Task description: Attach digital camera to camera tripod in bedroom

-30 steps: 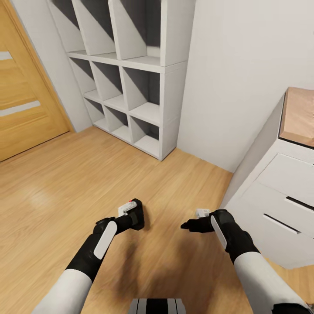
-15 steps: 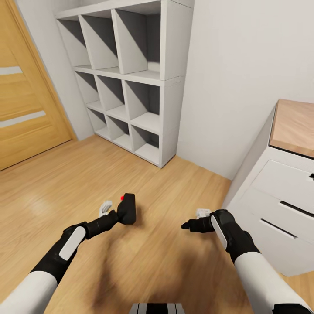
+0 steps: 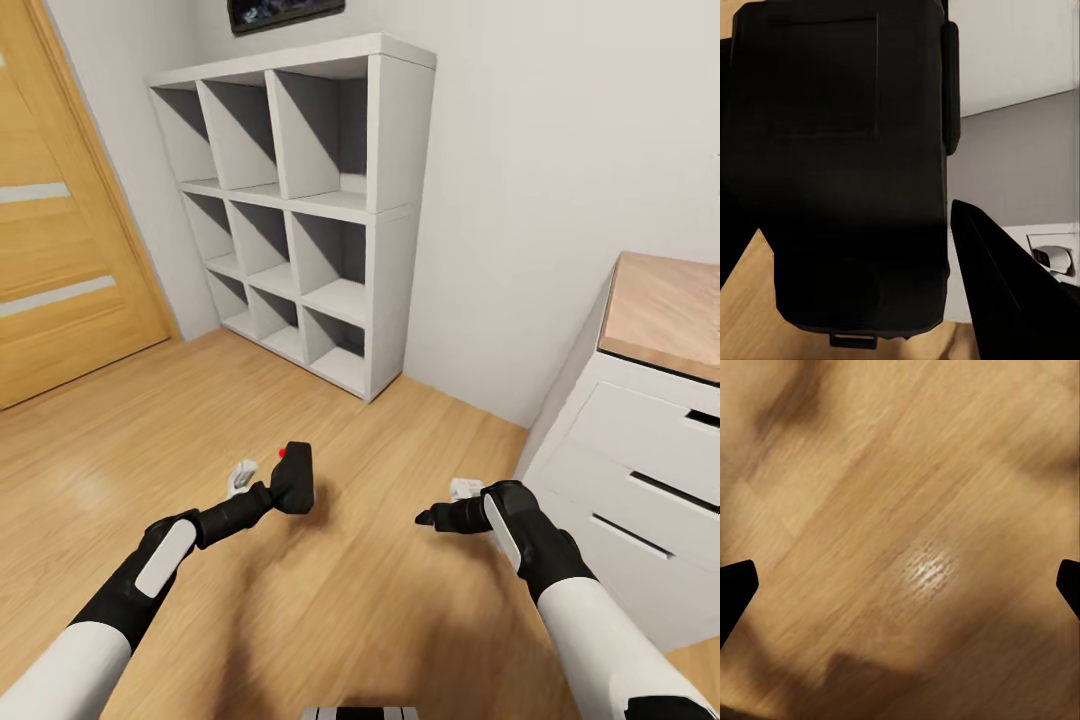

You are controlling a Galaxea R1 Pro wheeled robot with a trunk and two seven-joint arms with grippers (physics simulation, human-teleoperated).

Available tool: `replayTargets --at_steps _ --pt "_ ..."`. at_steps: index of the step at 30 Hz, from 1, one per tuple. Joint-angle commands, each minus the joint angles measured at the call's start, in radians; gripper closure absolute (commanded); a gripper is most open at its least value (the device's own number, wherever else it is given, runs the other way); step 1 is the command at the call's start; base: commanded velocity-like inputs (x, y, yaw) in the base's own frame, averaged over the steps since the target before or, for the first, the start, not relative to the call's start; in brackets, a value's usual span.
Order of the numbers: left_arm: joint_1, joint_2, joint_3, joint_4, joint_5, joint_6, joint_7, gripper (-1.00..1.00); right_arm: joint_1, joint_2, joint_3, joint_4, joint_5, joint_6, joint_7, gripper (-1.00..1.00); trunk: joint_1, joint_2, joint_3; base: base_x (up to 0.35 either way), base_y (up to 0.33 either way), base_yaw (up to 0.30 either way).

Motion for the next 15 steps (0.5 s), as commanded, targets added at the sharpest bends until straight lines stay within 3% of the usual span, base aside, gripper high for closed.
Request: replayTargets --at_steps 1,5,6,8,13,15 --pt "0.000 -0.001 -0.002 -0.001 0.004 0.004 -0.002 1.00 0.000 -0.001 0.003 -0.001 -0.005 0.004 -0.001 -1.00 -0.001 0.000 0.003 0.000 0.000 0.000" --pt "0.000 -0.004 -0.003 -0.001 0.004 0.004 -0.001 1.00 0.000 0.005 0.004 0.006 -0.010 0.004 -0.001 -1.00 -0.002 0.001 0.019 0.000 0.000 0.000" --pt "0.000 -0.006 -0.003 -0.001 0.004 0.004 -0.001 1.00 0.000 0.015 0.014 0.071 -0.004 -0.014 -0.006 -1.00 -0.003 0.001 0.022 0.000 0.000 0.000" --pt "0.000 -0.006 -0.004 -0.001 0.003 0.003 0.001 1.00 0.000 0.024 0.034 0.113 -0.002 -0.063 -0.006 -1.00 -0.004 0.002 0.030 0.000 0.000 0.000" --pt "0.000 -0.007 -0.003 0.000 0.004 0.001 0.003 1.00 0.000 0.034 0.093 0.147 -0.004 -0.184 0.002 -1.00 -0.006 0.003 0.050 0.000 0.000 0.000" --pt "0.000 -0.008 -0.003 0.000 0.003 0.001 0.005 1.00 0.000 0.033 0.098 0.149 -0.004 -0.194 0.008 -1.00 -0.007 0.003 0.057 0.000 0.000 0.000"
